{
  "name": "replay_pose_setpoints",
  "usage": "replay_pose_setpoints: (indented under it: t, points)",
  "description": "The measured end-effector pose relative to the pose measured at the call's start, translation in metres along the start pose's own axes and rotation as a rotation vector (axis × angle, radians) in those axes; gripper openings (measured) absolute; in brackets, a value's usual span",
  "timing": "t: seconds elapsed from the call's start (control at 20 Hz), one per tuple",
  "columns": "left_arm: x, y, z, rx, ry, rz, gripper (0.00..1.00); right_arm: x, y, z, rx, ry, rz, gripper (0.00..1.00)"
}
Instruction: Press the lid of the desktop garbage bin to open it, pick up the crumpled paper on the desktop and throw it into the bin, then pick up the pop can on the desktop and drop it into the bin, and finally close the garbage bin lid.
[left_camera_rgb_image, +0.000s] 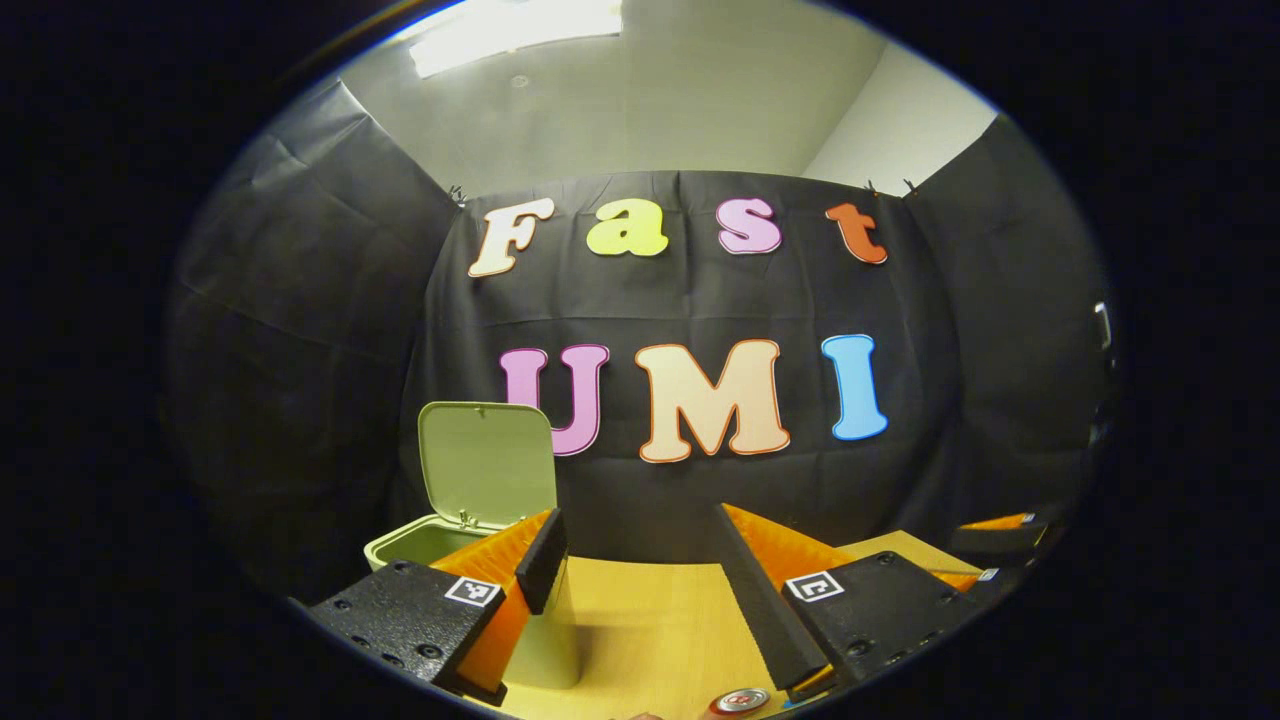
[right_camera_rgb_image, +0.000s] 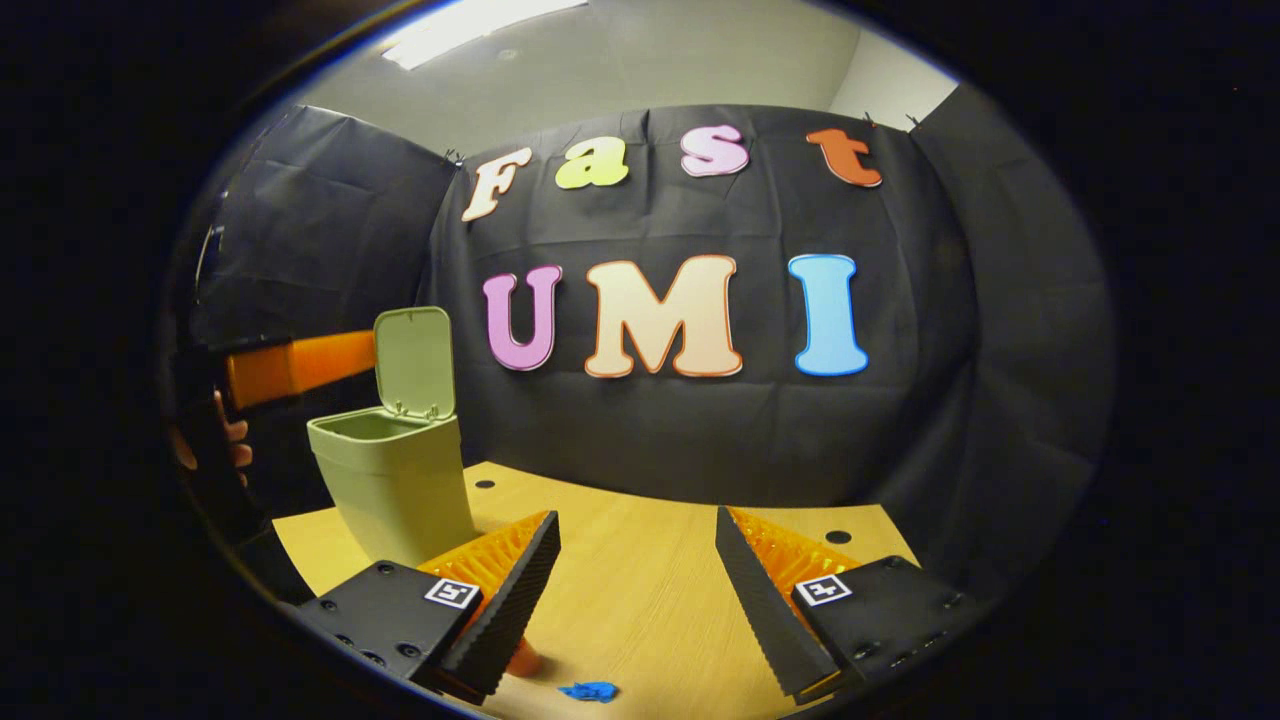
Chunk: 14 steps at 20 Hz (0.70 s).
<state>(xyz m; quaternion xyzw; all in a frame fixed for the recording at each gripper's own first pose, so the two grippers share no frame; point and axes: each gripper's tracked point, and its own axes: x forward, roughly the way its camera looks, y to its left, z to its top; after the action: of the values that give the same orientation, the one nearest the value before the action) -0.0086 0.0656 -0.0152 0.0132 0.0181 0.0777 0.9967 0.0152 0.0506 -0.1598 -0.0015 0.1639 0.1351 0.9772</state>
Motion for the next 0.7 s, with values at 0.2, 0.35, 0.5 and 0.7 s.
replay_pose_setpoints:
  t: [0.2,0.35,0.5,0.7]
  points:
    - [-0.01,-0.012,0.007,0.015,-0.007,0.007,0.89,0.008,0.001,-0.057,-0.015,0.111,0.04,0.99]
    - [-0.016,-0.016,0.01,0.029,-0.002,0.025,0.89,0.011,0.005,-0.101,-0.025,0.19,0.074,0.99]
    - [-0.025,-0.018,0.013,0.039,-0.002,0.044,0.89,0.013,0.012,-0.144,-0.048,0.27,0.113,0.99]
    - [-0.032,-0.016,0.015,0.058,-0.006,0.075,0.89,0.011,0.019,-0.209,-0.06,0.409,0.164,0.99]
